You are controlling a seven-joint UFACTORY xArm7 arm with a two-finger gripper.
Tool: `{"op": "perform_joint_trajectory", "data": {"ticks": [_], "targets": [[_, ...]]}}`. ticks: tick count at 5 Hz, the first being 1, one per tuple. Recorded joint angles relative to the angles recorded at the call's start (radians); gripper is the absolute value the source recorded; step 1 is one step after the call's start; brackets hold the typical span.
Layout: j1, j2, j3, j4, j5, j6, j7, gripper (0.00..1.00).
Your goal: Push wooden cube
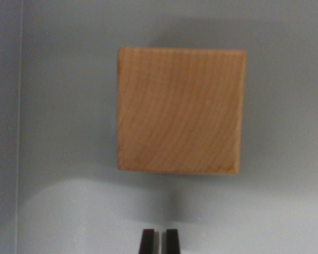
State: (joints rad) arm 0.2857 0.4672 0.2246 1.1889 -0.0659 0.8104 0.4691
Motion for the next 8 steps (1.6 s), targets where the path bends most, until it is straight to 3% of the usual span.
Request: {"op": "perform_joint_trajectory", "data": {"ticks": [5,6,7,8], "targets": [[-0.0001,0.021,-0.004,0.036,-0.0012,0.015,-0.005,1.00],[-0.0002,0.038,-0.006,0.065,-0.0022,0.027,-0.010,1.00],[-0.0002,0.038,-0.006,0.065,-0.0022,0.027,-0.010,1.00],[-0.0004,0.058,-0.010,0.099,-0.0034,0.042,-0.015,1.00]]}}
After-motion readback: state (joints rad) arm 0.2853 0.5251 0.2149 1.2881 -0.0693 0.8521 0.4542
